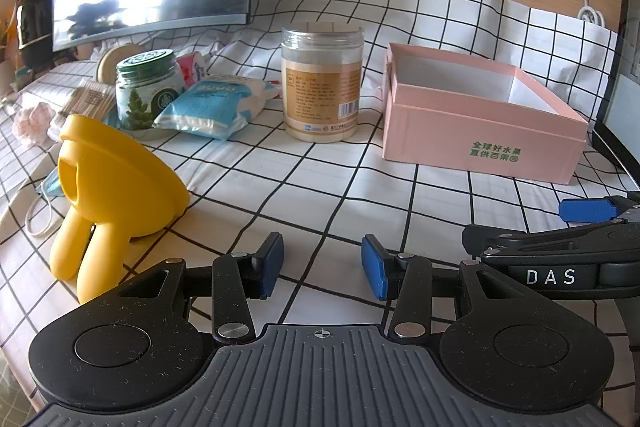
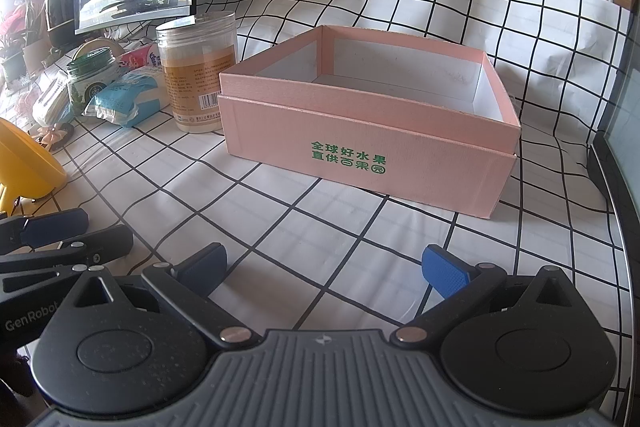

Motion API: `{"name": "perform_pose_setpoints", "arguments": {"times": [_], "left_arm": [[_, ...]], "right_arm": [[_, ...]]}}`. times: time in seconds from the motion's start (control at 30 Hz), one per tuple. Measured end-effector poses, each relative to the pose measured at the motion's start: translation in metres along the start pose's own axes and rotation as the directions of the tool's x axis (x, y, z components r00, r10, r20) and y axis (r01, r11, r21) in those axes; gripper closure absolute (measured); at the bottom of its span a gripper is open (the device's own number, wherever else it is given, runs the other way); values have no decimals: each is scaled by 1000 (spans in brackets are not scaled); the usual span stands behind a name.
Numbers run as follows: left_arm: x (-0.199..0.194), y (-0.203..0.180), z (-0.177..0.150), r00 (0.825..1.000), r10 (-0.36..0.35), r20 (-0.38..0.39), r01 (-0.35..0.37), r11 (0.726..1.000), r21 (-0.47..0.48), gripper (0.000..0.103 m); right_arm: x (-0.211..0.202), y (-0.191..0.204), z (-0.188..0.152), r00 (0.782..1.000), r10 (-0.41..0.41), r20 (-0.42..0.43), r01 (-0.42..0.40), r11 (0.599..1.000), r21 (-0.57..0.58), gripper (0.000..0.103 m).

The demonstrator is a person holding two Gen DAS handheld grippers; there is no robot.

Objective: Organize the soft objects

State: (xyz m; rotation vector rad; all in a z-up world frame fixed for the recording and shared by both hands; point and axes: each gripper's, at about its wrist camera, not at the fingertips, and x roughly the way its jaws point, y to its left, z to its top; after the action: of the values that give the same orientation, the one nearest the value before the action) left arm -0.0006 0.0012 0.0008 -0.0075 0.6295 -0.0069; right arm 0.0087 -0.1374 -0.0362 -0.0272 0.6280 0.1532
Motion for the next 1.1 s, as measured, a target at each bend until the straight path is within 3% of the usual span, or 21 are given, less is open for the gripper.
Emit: {"name": "perform_pose_setpoints", "arguments": {"times": [1.1], "left_arm": [[-1, -1, -1, 1000, -2, 1, 2, 1000, -3, 56]], "right_arm": [[0, 0, 0, 1000, 0, 1, 0, 1000, 0, 0]]}}
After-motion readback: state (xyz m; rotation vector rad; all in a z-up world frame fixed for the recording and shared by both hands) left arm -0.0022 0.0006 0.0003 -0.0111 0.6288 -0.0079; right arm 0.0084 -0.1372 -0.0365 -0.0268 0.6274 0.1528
